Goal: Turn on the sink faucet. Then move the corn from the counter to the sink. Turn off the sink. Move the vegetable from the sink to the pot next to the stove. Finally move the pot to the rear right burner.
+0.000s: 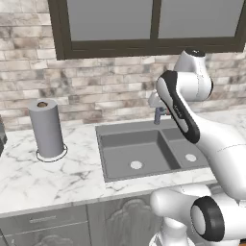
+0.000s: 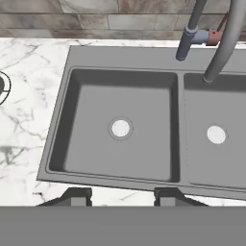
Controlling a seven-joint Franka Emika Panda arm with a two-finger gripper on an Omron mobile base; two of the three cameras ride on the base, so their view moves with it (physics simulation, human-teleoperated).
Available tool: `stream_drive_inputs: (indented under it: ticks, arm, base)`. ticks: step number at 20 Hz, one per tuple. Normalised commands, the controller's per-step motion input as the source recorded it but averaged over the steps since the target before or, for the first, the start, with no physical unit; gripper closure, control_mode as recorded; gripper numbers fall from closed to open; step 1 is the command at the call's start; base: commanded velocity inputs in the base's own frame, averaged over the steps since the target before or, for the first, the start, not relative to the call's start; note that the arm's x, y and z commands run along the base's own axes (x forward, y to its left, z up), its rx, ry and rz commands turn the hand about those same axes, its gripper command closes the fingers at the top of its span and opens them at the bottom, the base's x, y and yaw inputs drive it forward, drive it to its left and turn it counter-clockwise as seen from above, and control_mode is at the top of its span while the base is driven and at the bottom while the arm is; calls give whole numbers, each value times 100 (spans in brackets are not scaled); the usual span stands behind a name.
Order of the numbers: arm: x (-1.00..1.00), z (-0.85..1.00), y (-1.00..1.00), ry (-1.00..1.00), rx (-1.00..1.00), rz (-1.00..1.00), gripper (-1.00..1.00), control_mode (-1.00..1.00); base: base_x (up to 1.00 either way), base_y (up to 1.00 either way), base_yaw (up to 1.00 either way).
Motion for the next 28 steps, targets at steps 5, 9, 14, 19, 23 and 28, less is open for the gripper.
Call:
stream_drive_inputs:
  ticks: [5, 9, 14, 19, 23, 28]
  arm:
    - [0, 0, 0, 0, 0, 0, -100, 100]
    - [0, 0, 0, 0, 0, 0, -100, 100]
    - [0, 0, 0, 0, 0, 0, -100, 100]
    - [0, 0, 0, 0, 0, 0, -100, 100]
    - [0, 0, 0, 0, 0, 0, -100, 100]
    - [0, 0, 0, 0, 0, 0, -100, 100]
  base:
    - [1, -24, 0]
    - [5, -41, 2]
    - [15, -46, 0]
    - [18, -60, -1]
    - [17, -64, -3]
    - [24, -56, -2]
